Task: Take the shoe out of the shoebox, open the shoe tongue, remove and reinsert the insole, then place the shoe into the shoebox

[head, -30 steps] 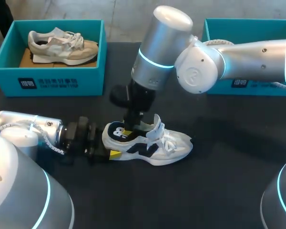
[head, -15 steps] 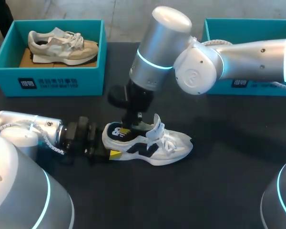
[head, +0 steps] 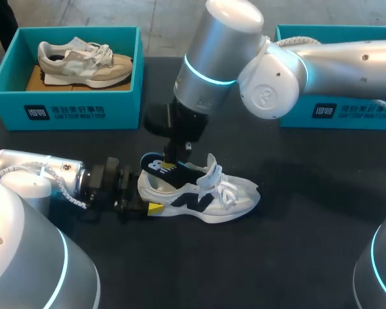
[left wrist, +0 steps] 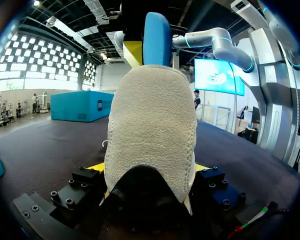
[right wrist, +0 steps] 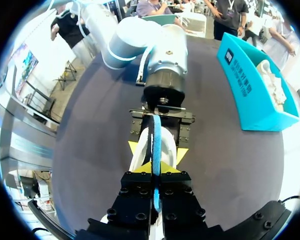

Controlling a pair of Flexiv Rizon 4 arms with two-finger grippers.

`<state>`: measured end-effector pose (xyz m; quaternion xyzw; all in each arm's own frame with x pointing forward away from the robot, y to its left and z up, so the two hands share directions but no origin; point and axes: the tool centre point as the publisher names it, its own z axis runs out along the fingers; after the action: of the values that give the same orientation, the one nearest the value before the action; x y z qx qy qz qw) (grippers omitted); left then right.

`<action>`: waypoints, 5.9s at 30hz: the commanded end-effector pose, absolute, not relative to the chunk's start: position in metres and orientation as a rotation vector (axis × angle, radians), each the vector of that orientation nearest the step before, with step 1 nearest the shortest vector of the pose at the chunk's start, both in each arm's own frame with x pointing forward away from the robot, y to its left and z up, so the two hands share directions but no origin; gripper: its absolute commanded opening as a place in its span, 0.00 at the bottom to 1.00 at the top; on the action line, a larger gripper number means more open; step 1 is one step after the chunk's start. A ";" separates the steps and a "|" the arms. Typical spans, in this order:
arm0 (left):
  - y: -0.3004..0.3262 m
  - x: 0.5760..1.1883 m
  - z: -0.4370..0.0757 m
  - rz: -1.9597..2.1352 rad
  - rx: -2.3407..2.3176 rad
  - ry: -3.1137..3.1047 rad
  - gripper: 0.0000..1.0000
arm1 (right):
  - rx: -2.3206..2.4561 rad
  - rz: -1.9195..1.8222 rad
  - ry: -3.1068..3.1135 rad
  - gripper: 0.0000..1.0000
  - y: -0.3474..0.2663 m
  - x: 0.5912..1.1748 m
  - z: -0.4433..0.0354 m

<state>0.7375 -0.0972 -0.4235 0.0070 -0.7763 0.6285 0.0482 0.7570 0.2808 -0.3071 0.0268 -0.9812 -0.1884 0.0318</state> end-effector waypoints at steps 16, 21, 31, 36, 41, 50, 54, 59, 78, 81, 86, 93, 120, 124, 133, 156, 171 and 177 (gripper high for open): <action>-0.100 0.738 -0.429 1.917 0.025 -2.369 0.00 | 0.034 -0.762 -3.151 0.00 0.284 0.769 -0.242; -0.100 0.738 -0.429 1.917 0.025 -2.369 0.00 | 0.002 -0.808 -3.162 0.00 0.282 0.772 -0.220; -0.100 0.738 -0.429 1.917 0.025 -2.369 0.00 | -0.032 -0.808 -3.168 0.00 0.281 0.772 -0.206; -0.100 0.738 -0.429 1.917 0.025 -2.369 0.00 | -0.032 -0.808 -3.168 0.00 0.281 0.772 -0.206; -0.100 0.738 -0.429 1.917 0.025 -2.369 0.00 | -0.032 -0.808 -3.168 0.00 0.281 0.772 -0.206; -0.100 0.738 -0.429 1.917 0.025 -2.369 0.00 | -0.178 -0.979 -3.053 0.00 0.266 0.786 -0.181; -0.100 0.738 -0.429 1.917 0.025 -2.369 0.00 | -0.278 -1.078 -2.972 0.00 0.255 0.794 -0.157; -0.100 0.738 -0.429 1.917 0.025 -2.369 0.00 | -0.331 -1.156 -2.913 0.00 0.252 0.795 -0.133; -0.100 0.738 -0.429 1.917 0.025 -2.369 0.00 | -0.479 -1.378 -2.713 0.00 0.235 0.798 -0.053; -0.100 0.738 -0.429 1.917 0.025 -2.369 0.00 | -0.506 -1.452 -2.660 0.00 0.226 0.800 -0.044; -0.100 0.738 -0.429 1.917 0.025 -2.369 0.00 | -0.547 -1.524 -2.591 0.00 0.213 0.800 -0.032; -0.100 0.738 -0.429 1.917 0.025 -2.369 0.00 | -0.601 -1.567 -2.523 0.00 0.196 0.797 -0.010; -0.100 0.738 -0.429 1.917 0.025 -2.369 0.00 | -0.665 -1.548 -2.420 0.00 0.171 0.798 0.032; -0.100 0.738 -0.429 1.917 0.025 -2.369 0.00 | -0.676 -1.521 -2.381 0.00 0.160 0.795 0.051; -0.100 0.738 -0.429 1.917 0.025 -2.369 0.00 | -0.683 -1.472 -2.346 0.00 0.142 0.789 0.066; -0.100 0.738 -0.429 1.917 0.025 -2.369 0.00 | -0.711 -1.548 -2.217 0.00 0.049 0.781 0.146; -0.100 0.738 -0.429 1.917 0.025 -2.369 0.00 | -0.768 -1.495 -2.217 0.00 0.027 0.770 0.171; -0.100 0.738 -0.429 1.917 0.025 -2.369 0.00 | -0.813 -1.508 -2.176 0.00 0.025 0.767 0.184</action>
<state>0.7379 -0.0973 -0.4237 0.0072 -0.7765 0.6283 0.0481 0.7683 0.0246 0.1808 -0.2854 -0.7723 -0.5364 0.1852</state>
